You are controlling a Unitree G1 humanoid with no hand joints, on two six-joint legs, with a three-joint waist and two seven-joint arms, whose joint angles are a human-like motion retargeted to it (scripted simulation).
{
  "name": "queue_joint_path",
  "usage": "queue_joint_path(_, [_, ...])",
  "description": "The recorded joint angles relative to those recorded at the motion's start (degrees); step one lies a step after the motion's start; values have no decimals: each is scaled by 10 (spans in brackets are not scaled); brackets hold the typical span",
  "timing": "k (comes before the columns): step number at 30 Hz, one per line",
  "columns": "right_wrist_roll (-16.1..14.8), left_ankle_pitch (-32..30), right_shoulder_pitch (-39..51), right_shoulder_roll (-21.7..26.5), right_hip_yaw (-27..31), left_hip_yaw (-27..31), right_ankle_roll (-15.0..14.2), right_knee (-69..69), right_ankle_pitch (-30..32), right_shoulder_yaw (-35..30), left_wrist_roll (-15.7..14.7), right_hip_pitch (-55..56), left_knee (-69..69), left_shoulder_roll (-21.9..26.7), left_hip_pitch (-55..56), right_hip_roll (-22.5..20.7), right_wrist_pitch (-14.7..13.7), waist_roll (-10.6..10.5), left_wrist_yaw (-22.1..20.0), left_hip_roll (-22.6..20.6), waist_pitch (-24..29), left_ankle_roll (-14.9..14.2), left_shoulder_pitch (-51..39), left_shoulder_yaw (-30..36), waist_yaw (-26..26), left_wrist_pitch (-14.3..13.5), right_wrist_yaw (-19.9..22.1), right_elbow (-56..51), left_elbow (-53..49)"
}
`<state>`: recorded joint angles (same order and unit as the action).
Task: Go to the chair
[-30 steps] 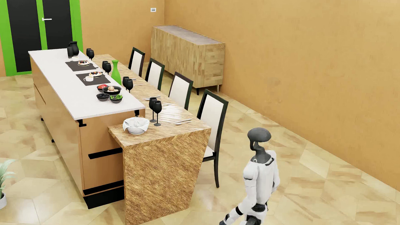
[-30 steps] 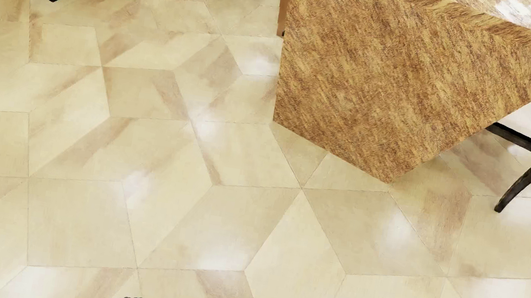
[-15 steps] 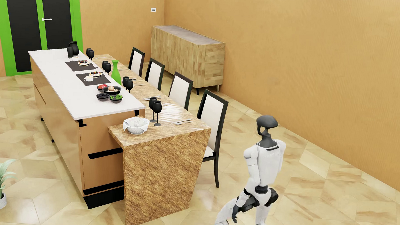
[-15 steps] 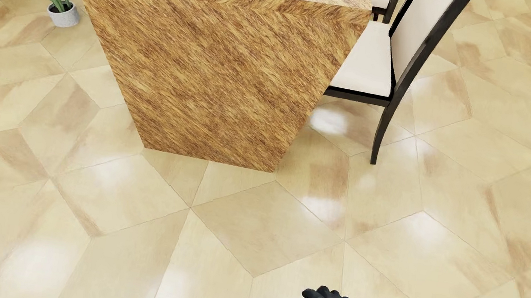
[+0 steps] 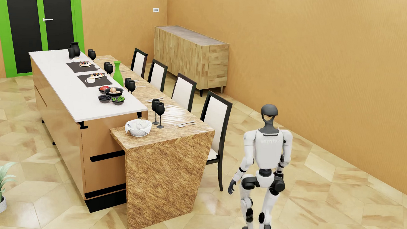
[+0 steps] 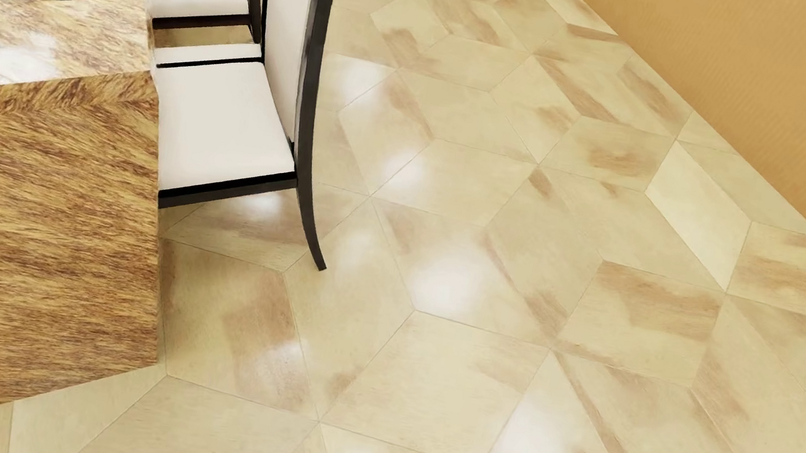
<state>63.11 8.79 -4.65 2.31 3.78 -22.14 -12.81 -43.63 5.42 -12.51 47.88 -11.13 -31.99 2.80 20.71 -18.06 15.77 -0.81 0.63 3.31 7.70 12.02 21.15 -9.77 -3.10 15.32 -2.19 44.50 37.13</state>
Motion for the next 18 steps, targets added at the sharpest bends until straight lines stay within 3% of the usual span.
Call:
queue_joint_path(1, [3,16,-11,14,-47,-12,-17,-86,17,5,-1,47,3,-3,-26,39,10,6,-6,7,-1,-11,-15,-6,-3,1,-16,25,6])
queue_joint_path(3, [28,39,-39,49,-141,-23,52,-207,-50,6,16,137,18,-2,-78,158,7,17,-2,11,-1,-35,-51,12,2,-10,-41,44,9])
queue_joint_path(4, [38,47,-57,66,-167,-23,69,-230,-61,13,28,176,30,3,-103,213,4,23,0,6,-1,-47,-64,28,9,-28,-46,43,4])
queue_joint_path(6, [25,64,-95,80,-187,-9,107,-208,-87,55,44,244,51,4,-149,291,3,31,3,-8,0,-69,-94,57,28,-69,-44,20,-26])
queue_joint_path(9, [-23,87,-145,61,-212,46,130,-24,-84,145,29,304,67,4,-190,356,13,37,5,-17,-3,-98,-133,96,61,-99,-27,-23,-96])
queue_joint_path(12, [-39,99,-174,14,-114,128,112,182,-68,184,10,350,76,-2,-213,325,15,35,10,-12,-5,-129,-167,131,91,-90,-21,-43,-135])
queue_joint_path(13, [-22,104,-177,10,-84,156,88,229,-64,171,9,358,74,-5,-218,322,2,33,10,-8,-5,-141,-172,144,95,-88,-33,-40,-142])
queue_joint_path(14, [-1,114,-179,10,-58,187,44,267,-48,161,7,363,71,-9,-223,330,-9,31,9,-7,-5,-153,-173,158,96,-90,-34,-41,-145])
queue_joint_path(15, [23,131,-176,15,-19,221,42,295,-22,150,2,362,67,-14,-228,343,-14,29,12,-4,-6,-166,-169,169,97,-90,-34,-39,-145])
queue_joint_path(16, [34,155,-171,19,30,261,65,305,-2,151,-2,356,54,-14,-228,355,-13,26,17,2,-6,-179,-163,181,96,-88,-28,-39,-141])
queue_joint_path(17, [33,179,-163,26,77,303,31,287,34,157,-5,344,30,-10,-224,365,-13,24,19,8,-7,-194,-155,191,93,-89,-29,-35,-134])
queue_joint_path(18, [34,192,-148,35,61,342,-12,236,15,159,-3,341,7,3,-219,364,-12,25,21,17,-6,-210,-144,197,84,-85,-27,-27,-124])
